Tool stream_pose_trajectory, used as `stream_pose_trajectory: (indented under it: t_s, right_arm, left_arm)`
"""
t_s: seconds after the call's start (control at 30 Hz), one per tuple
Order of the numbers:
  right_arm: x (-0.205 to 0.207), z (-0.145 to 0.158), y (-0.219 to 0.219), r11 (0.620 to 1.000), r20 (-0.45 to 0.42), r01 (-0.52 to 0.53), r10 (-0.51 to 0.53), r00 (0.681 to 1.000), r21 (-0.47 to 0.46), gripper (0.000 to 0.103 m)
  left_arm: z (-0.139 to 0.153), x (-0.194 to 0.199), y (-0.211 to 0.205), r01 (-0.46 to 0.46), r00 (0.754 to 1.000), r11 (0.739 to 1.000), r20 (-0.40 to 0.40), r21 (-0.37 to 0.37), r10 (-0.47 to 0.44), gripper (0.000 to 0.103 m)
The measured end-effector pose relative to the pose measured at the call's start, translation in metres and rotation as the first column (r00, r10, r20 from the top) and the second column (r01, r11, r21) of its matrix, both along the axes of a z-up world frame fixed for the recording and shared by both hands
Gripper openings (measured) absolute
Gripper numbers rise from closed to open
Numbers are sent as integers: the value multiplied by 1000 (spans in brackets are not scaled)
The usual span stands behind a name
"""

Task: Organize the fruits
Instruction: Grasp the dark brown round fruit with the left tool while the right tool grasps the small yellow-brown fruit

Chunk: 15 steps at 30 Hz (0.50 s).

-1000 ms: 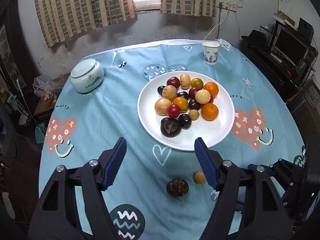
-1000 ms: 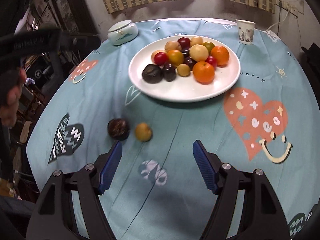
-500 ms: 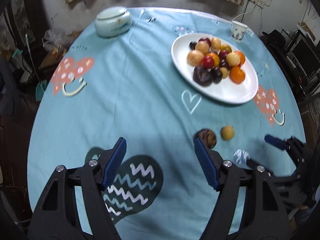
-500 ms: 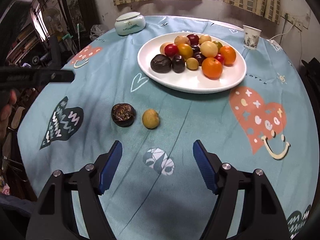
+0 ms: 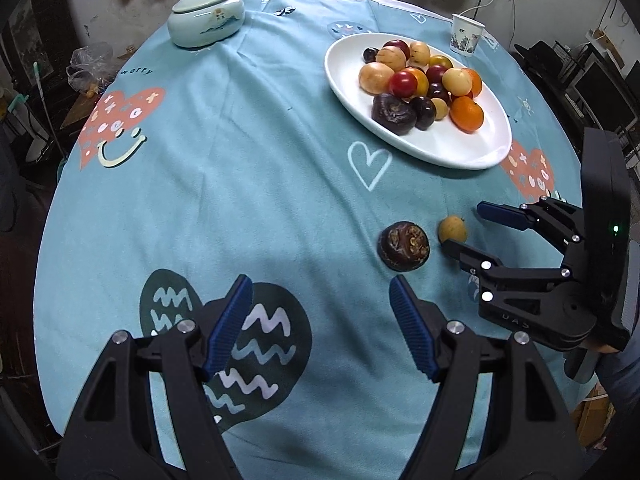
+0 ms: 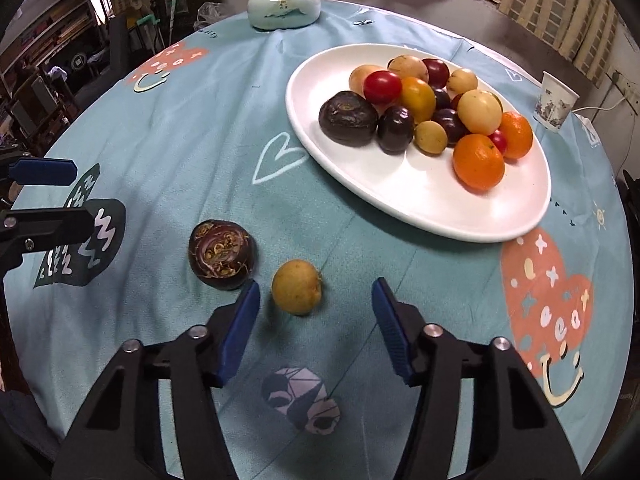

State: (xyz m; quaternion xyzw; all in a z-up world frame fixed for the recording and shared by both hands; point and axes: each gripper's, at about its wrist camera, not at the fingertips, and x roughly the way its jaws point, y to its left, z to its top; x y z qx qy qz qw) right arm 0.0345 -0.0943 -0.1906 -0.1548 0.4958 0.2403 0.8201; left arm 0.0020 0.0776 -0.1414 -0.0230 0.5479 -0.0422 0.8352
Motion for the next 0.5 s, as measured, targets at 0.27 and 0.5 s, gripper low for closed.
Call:
stream_pose_trajectory:
  t_s: [0.27, 0.5]
  right_arm:
    - [5, -7, 2, 1000, -24, -21, 21, 999, -2, 48]
    - [3, -7, 10, 998, -47, -60, 61, 997, 26, 26]
  left_arm:
    - [1, 5, -17, 41, 999, 999, 7, 24, -41, 74]
    - [0, 6, -24, 60, 998, 998, 1, 30, -60, 75]
